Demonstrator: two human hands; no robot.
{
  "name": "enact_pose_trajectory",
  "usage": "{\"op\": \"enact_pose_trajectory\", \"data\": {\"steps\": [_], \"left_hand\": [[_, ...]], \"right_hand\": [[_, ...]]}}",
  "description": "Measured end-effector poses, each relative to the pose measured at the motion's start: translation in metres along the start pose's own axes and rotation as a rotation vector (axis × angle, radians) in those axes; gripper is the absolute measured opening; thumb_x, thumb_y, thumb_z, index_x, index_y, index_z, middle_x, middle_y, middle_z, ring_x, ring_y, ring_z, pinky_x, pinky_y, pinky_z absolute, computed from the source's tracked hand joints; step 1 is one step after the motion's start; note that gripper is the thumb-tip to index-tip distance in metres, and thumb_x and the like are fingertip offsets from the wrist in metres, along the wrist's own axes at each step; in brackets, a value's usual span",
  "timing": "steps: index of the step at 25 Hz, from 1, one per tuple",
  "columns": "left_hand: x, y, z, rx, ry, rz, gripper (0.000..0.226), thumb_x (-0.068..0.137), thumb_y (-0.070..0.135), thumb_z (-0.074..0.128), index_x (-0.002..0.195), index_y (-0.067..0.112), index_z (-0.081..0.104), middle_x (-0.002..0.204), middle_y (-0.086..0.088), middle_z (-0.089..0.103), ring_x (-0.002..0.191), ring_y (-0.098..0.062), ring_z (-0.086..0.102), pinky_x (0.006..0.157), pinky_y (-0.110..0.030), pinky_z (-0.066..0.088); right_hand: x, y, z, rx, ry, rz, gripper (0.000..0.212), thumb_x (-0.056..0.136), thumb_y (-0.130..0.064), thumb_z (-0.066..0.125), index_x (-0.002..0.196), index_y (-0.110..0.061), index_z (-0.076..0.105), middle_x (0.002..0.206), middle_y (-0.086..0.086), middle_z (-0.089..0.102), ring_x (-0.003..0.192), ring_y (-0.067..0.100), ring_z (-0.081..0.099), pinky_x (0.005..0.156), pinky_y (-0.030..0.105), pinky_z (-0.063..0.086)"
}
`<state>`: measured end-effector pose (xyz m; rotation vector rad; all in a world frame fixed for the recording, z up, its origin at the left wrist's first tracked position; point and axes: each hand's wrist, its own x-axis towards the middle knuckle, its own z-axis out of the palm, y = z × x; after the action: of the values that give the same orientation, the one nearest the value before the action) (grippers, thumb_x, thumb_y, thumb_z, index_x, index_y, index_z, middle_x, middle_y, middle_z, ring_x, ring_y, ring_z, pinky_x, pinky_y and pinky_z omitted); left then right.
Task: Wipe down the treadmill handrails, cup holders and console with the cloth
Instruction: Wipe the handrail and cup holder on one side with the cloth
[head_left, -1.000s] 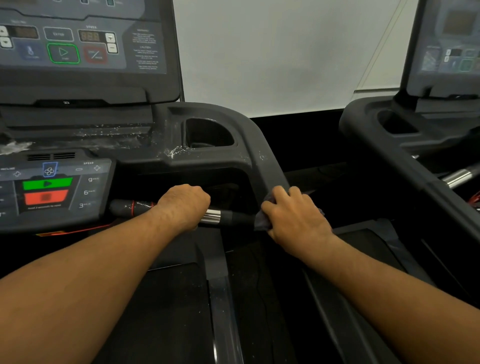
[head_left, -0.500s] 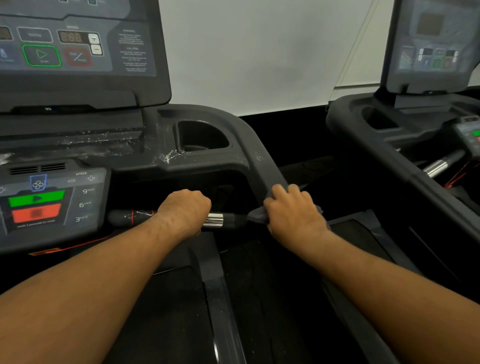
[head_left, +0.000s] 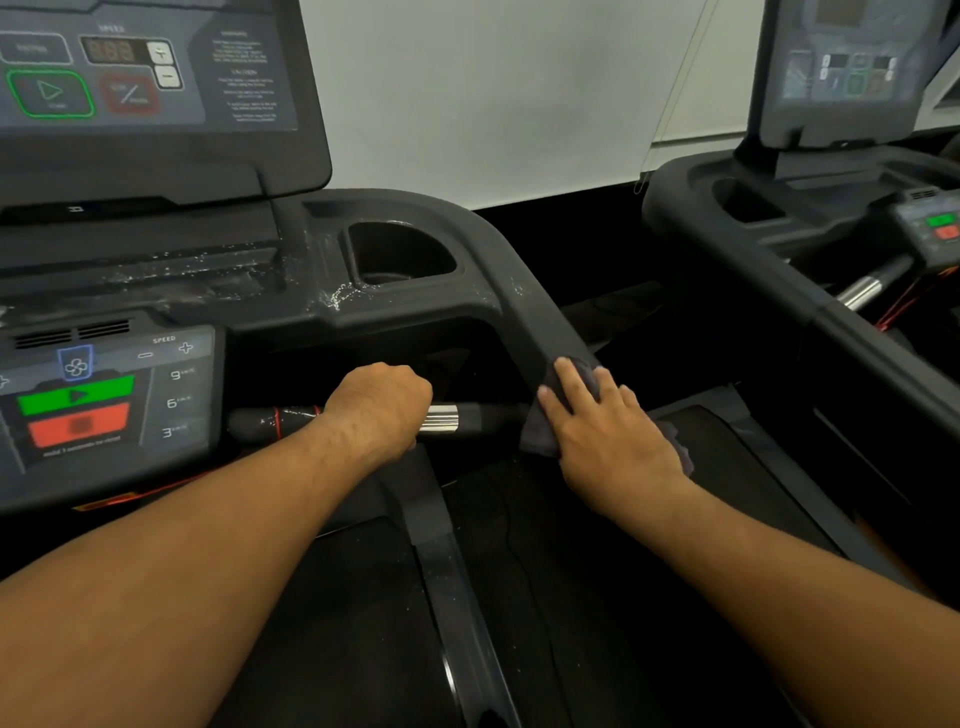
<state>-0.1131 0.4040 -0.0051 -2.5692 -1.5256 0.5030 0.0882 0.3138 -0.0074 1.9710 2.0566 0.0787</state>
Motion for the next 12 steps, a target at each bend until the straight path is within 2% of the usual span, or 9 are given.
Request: {"op": "enact_pose_trajectory", "data": {"steps": [2,4,6,8,10,12], "left_hand": [[0.000,0.000,0.000,-0.002,-0.003,-0.004,0.023,0.087,0.031,0.069,0.104,0.016,0.063,0.074,0.003,0.050,0.068,-0.013,0.053,0.059,-0.026,0.041],[-0.002,0.001,0.002,0.005,0.003,0.000,0.024,0.088,0.031,0.069,0.106,0.016,0.063,0.078,0.002,0.053,0.069,-0.013,0.054,0.060,-0.026,0.042],[-0.003,0.000,0.001,0.013,0.014,0.008,0.024,0.088,0.031,0.069,0.106,0.016,0.064,0.081,0.001,0.056,0.070,-0.014,0.055,0.059,-0.026,0.042],[-0.003,-0.001,-0.001,0.017,0.010,0.015,0.024,0.088,0.031,0.069,0.106,0.015,0.064,0.081,0.001,0.056,0.070,-0.014,0.055,0.059,-0.026,0.042],[-0.002,-0.002,-0.002,0.005,-0.003,0.023,0.024,0.088,0.031,0.070,0.105,0.015,0.064,0.080,0.002,0.057,0.070,-0.014,0.056,0.059,-0.026,0.042],[-0.001,-0.002,-0.003,0.004,-0.009,0.025,0.024,0.087,0.032,0.070,0.104,0.015,0.064,0.074,0.003,0.053,0.068,-0.013,0.056,0.059,-0.025,0.043]], "right_hand": [[0.025,-0.002,-0.003,0.188,0.025,0.174,0.068,0.099,-0.034,0.042,0.154,-0.018,0.005,0.161,0.015,0.003,0.142,0.041,0.020,0.110,0.048,0.029],[0.037,0.005,-0.010,0.417,0.044,0.369,0.062,0.098,-0.043,0.041,0.149,-0.011,0.025,0.149,0.018,0.032,0.129,0.040,0.042,0.097,0.047,0.042],[0.034,0.018,-0.012,0.565,0.051,0.539,0.056,0.098,-0.052,0.037,0.129,-0.008,0.052,0.115,0.015,0.058,0.103,0.037,0.057,0.080,0.042,0.046],[0.024,0.029,-0.010,0.606,0.044,0.645,0.057,0.097,-0.056,0.032,0.114,-0.009,0.060,0.086,0.007,0.055,0.081,0.030,0.056,0.070,0.037,0.044],[0.019,0.037,-0.005,0.623,0.014,0.693,0.058,0.098,-0.056,0.030,0.115,-0.009,0.060,0.089,0.008,0.057,0.082,0.029,0.056,0.070,0.036,0.041],[0.023,0.043,-0.003,0.704,-0.020,0.690,0.058,0.098,-0.054,0.030,0.123,-0.009,0.057,0.110,0.014,0.061,0.094,0.033,0.057,0.075,0.037,0.041]]}}
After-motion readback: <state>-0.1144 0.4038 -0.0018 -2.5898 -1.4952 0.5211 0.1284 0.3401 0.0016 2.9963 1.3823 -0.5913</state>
